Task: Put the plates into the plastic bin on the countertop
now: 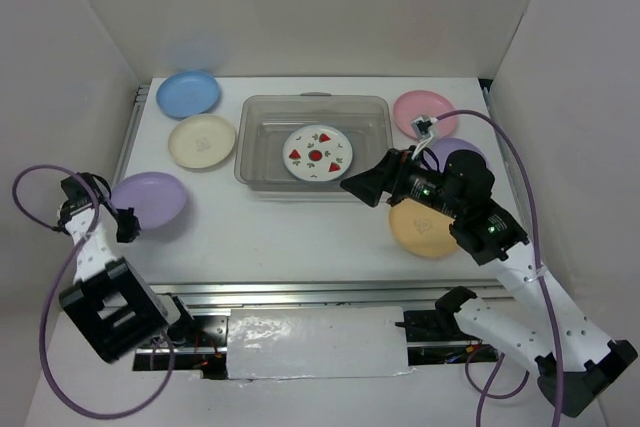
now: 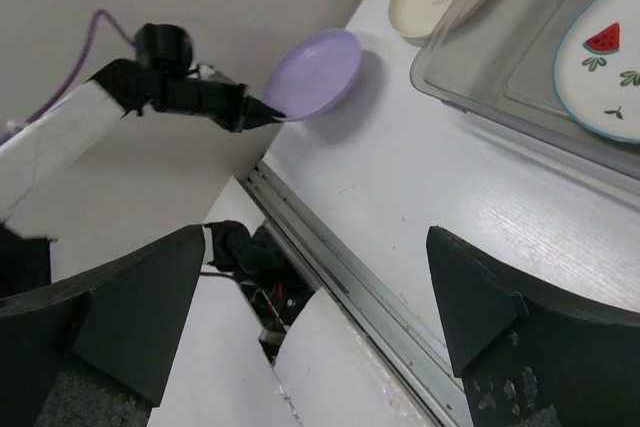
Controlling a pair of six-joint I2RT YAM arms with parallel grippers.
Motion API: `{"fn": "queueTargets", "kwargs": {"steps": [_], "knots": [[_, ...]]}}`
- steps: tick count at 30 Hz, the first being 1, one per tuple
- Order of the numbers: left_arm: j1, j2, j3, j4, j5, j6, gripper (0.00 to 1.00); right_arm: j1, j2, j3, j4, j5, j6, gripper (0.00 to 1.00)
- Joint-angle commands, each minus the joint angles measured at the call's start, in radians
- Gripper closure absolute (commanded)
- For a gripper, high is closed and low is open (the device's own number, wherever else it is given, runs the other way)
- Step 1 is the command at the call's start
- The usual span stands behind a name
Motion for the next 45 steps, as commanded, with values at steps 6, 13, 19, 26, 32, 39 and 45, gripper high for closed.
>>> {"fn": "queueTargets", "kwargs": {"steps": [6,13,19,26,32,39,45], "knots": [[-0.082,-0.349,0.231,0.029,0.146,0.072,1.0,-0.059,-0.031,0.06,-0.082,0.029,-0.012,0.0],[-0.622,0.017,0.584,0.131,0.103,0.157,1.0,-0.161,-0.022,0.083,-0.153,0.075,0.017,0.0],[-0.929,0.568,1.09,-0.019,0.015,0.282,1.0,-0.268,-0.039,0.077,-0.188,0.031,0.009,0.0],[-0.986,0.883,1.292,-0.071,0.056,0.274,1.0,-0.368,-0.054,0.09,-0.255,-0.023,-0.025,0.0],[-0.984,0.961,1.257,-0.04,0.09,0.268,1.0,-0.388,-0.051,0.08,-0.243,-0.058,-0.02,0.0],[-0.984,0.998,1.224,-0.048,0.124,0.269,1.0,-0.388,-0.045,0.063,-0.225,-0.068,-0.006,0.0],[-1.016,0.949,1.163,-0.037,0.079,0.256,0.55,-0.383,-0.048,0.069,-0.225,-0.069,-0.003,0.0]]}}
